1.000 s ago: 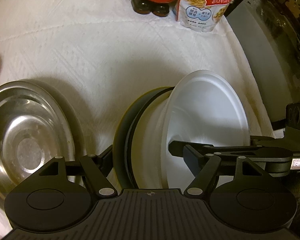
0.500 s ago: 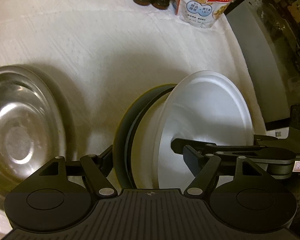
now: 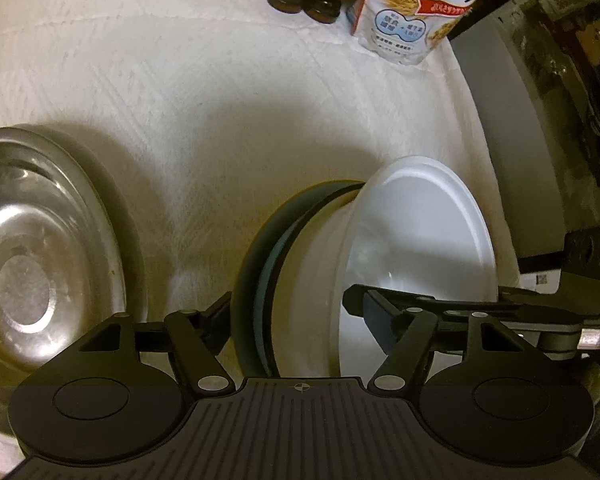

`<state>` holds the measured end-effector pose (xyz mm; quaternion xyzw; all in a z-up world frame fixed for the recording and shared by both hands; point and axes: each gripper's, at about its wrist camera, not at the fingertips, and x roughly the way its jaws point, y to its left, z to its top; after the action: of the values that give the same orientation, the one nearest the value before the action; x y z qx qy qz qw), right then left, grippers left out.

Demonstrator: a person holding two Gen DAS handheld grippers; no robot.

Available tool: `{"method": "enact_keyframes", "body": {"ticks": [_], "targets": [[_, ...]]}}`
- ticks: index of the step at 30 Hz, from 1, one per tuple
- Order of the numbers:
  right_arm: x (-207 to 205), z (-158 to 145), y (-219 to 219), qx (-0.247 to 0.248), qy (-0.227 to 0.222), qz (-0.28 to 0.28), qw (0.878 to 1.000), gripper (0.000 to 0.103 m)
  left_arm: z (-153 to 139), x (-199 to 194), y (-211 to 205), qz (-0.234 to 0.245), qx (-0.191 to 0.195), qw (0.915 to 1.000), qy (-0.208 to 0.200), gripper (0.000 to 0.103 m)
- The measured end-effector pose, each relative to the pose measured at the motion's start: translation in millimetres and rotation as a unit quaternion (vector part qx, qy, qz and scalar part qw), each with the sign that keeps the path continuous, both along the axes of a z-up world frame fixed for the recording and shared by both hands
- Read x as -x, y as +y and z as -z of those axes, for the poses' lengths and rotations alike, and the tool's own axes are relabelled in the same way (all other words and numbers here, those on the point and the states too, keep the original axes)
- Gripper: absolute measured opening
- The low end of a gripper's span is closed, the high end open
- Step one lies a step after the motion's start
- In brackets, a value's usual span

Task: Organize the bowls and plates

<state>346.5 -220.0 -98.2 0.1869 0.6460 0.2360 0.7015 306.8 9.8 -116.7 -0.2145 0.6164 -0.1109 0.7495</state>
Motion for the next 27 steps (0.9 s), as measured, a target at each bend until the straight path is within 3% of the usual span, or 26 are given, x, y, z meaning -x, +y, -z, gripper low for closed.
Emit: {"method": "enact_keyframes", "body": {"ticks": [7,18,27], "targets": [[1.5,-12.0,3.2,0.025,-0.033,-0.004,0.999,0.059,-0.1,-0.9,0.0,0.006,-0.007,0.9999,-0.003,0.073],[2.3,-1.0,7.5,0.017,-0.001,-0.003,1.0,0.056,-1.3,-0.4,-8.8,0.016,-0.036,0.9992,0.0,0.073],[-1.9,-2.7,10.7,0.029,0.02,-0.01,0.999,0.054,-0.5,1.9,-8.6,0.011,-0.029,0.9995,0.008,0.073]]}}
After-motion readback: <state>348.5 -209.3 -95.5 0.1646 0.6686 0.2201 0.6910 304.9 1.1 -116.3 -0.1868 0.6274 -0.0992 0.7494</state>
